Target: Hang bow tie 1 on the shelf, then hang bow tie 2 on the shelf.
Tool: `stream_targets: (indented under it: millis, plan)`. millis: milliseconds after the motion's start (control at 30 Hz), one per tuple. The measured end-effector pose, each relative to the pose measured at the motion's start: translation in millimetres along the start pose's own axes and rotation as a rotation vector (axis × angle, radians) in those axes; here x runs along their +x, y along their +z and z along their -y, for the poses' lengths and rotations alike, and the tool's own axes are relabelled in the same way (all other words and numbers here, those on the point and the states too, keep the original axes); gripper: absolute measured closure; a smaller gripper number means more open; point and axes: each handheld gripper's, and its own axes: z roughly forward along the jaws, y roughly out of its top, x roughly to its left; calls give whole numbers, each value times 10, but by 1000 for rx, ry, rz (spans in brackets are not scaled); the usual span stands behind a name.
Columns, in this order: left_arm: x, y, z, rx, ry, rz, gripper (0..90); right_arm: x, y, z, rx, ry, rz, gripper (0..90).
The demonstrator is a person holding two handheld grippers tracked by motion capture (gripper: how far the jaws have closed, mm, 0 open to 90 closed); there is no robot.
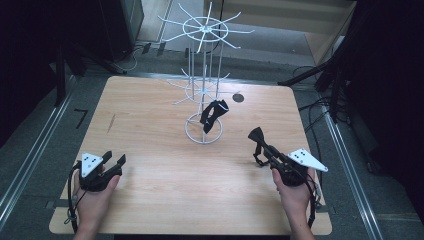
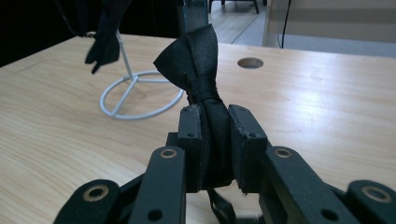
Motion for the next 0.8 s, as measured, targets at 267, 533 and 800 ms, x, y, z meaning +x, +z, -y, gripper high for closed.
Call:
stream_targets:
  millis: [267,533,800]
  plan:
    - [6,-3,3,-3,-15,7,479,61,82,-173,-52,11,-12,768]
    - [5,-7,4,-1,-15,10,479,137,176,-341,-86,3,-19,768]
    - [5,-16,9,-6,-15,15,478,177,238,-496,-111,-10,-36,768]
